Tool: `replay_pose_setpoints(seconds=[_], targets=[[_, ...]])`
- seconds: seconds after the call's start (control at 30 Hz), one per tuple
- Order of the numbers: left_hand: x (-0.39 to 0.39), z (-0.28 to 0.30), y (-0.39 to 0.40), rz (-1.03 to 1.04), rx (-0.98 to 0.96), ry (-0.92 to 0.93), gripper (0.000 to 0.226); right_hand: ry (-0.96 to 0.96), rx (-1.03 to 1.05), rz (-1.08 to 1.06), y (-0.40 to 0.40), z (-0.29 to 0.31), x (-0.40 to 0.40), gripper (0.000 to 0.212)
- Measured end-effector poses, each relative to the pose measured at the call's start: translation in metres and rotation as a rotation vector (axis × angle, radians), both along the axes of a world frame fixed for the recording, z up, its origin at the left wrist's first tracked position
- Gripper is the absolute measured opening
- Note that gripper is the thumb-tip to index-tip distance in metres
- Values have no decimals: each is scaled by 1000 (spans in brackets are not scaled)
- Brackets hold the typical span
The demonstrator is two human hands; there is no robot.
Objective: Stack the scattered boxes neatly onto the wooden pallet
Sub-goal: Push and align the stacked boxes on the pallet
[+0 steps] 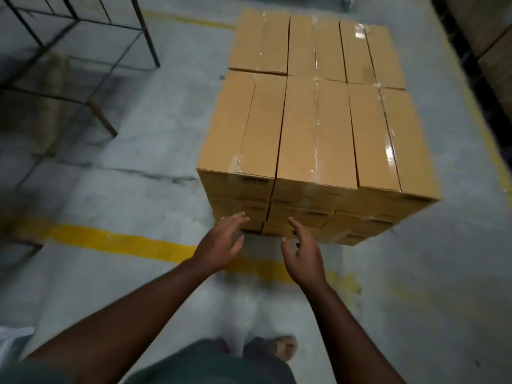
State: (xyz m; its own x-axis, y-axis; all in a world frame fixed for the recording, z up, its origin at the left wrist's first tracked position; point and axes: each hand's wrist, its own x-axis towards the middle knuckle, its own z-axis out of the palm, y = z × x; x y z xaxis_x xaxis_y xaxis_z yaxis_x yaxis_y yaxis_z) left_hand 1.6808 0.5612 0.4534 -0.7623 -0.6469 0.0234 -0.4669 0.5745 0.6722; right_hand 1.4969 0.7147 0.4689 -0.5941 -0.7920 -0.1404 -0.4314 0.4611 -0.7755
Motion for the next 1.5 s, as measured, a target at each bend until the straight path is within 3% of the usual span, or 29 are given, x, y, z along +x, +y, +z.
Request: replay_pose_setpoints(seconds=[0.2,0.3,0.4,0.5,0.63,0.73,0.97,1.13,1.5], targets=[[8,-51,26,82,-33,-32,53,77,8,-92,24,-40,12,54],[-7,-98,22,92,-153,-45,72,194,37,-7,16,-92,9,70],[-39,-176,5,72,-289,-81,100,332,47,121,-13,-183,-6,88],[-75,-273,-20,73,-435,-132,116,439,10,125,-49,-286,-34,90],[-116,-391,-66,100,-701,-130,121,634,-66,58,-96,-403,-72,109],[-139,-445,-99,144,-843,-88,128,733,-168,52,-122,-464,-96,114],[-154,-477,-143,219,-1008,45,143,981,-407,-27,-160,-517,-121,102],[-153,-475,-146,220,-1046,20,144,1066,-409,-28,-164,-522,-133,101],[-156,-474,-147,227,-1068,-24,136,1080,-472,-8,-169,-528,-148,101]])
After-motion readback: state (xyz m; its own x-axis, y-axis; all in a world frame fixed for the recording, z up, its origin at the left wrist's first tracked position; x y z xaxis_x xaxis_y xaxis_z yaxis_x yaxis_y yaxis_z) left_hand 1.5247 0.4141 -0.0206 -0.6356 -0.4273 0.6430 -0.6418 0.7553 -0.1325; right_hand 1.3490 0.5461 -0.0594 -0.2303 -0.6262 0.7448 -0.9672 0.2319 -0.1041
